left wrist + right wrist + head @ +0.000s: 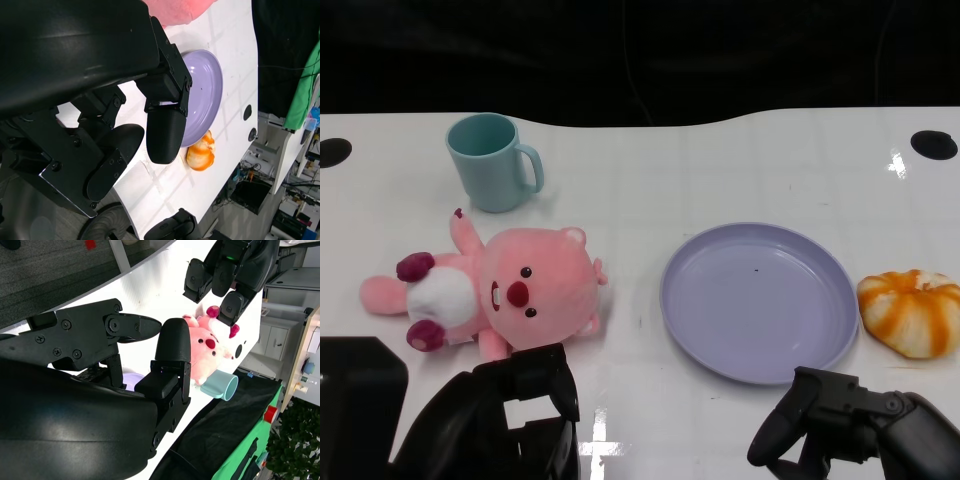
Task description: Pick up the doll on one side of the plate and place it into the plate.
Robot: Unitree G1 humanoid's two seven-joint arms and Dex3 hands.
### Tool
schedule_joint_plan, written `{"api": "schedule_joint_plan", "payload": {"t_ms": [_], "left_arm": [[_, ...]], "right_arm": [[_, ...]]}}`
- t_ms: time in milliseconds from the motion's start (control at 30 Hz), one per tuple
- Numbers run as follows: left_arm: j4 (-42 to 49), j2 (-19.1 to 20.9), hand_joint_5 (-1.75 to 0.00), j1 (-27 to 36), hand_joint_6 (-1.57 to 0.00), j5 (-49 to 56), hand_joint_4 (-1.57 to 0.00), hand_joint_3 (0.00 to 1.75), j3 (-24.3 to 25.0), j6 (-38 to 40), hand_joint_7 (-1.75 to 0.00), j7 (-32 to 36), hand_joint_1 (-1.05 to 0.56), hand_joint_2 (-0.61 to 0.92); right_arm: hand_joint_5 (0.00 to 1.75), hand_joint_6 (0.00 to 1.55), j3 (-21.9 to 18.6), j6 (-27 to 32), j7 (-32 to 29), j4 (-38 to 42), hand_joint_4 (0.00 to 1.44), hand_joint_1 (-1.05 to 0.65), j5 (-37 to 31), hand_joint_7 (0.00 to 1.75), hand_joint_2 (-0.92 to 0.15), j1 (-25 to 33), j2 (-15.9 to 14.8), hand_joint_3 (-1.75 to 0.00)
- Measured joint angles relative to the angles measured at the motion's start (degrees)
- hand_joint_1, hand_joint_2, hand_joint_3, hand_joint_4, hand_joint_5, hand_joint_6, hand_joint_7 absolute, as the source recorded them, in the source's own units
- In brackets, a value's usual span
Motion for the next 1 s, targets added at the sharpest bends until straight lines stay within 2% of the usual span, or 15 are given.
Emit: {"api": "schedule_joint_plan", "payload": {"t_ms": [1000], "left_arm": [[0.5,0.0,-1.75,0.0,-0.79,0.0,-0.94,1.59,0.0,-0.5,-1.71,-0.2,-0.13,0.28]], "right_arm": [[1.59,0.59,0.0,0.0,0.0,0.0,0.66,-0.25,0.0,1.29,-0.92,0.0,0.0,-0.35]]}}
